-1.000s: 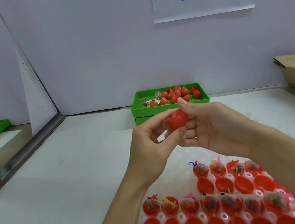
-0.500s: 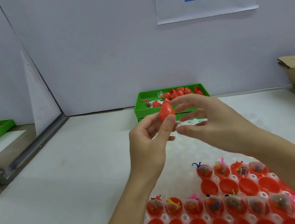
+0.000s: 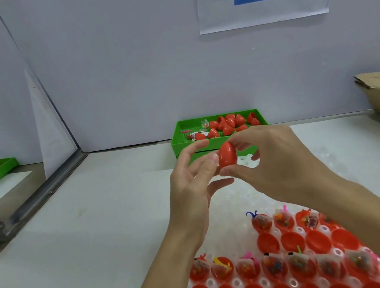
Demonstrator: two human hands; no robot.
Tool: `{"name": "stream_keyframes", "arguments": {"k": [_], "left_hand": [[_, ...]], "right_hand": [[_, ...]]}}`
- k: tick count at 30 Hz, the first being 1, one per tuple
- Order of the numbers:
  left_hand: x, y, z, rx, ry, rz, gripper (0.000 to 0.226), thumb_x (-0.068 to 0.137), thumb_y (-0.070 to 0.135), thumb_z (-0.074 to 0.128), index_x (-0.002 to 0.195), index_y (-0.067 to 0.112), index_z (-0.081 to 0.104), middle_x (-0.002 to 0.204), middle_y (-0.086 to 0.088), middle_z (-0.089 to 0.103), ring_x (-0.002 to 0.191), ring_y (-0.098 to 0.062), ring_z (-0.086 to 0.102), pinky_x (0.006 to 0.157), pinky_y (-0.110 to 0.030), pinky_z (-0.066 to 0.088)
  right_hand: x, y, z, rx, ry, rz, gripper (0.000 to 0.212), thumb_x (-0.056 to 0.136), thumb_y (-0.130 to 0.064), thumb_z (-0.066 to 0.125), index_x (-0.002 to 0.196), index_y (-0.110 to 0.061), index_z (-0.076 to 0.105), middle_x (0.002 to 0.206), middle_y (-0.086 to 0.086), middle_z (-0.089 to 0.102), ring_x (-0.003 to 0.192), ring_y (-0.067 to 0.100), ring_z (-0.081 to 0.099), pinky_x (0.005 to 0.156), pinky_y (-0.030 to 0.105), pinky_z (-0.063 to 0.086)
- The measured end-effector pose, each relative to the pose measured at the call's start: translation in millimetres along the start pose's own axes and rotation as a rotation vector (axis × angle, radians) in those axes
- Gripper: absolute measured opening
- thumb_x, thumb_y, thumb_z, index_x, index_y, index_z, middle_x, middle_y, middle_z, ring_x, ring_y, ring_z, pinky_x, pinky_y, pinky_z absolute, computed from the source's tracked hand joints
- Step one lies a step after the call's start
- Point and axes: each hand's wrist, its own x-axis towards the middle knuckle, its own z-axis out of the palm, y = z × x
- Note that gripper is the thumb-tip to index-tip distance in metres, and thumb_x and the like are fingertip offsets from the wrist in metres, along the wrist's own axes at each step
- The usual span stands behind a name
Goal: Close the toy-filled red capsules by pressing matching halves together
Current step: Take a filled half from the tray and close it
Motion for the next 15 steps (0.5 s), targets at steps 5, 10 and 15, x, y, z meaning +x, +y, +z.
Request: {"name": "stream_keyframes", "arguments": {"k": [5,10,15], "left_hand": [[-1.5,-1.7,3.5,0.039,0.011,0.04,0.019,0.092,0.013,0.067,0.109,0.017,0.071,0.104,-0.011,0.075,0.092,-0.032,0.074,0.079,-0.033,0.059],[-1.4,-3.8,3.9,0.042,0.034,0.027,0.016,0.092,0.011,0.065,0.105,0.019,0.071,0.101,-0.012,0.075,0.091,-0.033,0.074,0.082,-0.036,0.059],[-1.3,-1.0,1.5,-0.048,0.011,0.057,0.015,0.091,0.015,0.067,0.104,0.017,0.074,0.103,-0.014,0.074,0.095,-0.029,0.073,0.08,-0.032,0.059]], "right_hand": [[-2.4,0.6,1.9,-0.077,-0.041,-0.024,0.032,0.082,-0.048,0.07,0.101,-0.023,0.07,0.091,-0.009,0.064,0.089,0.014,0.059,0.079,0.037,0.054],[-2.8,1.4,3.3,-0.083,-0.044,-0.036,0.028,0.083,-0.047,0.072,0.1,-0.025,0.07,0.09,-0.013,0.063,0.088,0.011,0.058,0.079,0.034,0.053],[0.1,1.0,2.6,0.044,-0.057,0.007,0.017,0.087,-0.035,0.073,0.103,-0.028,0.074,0.09,-0.016,0.069,0.087,0.003,0.062,0.075,0.019,0.053]]}}
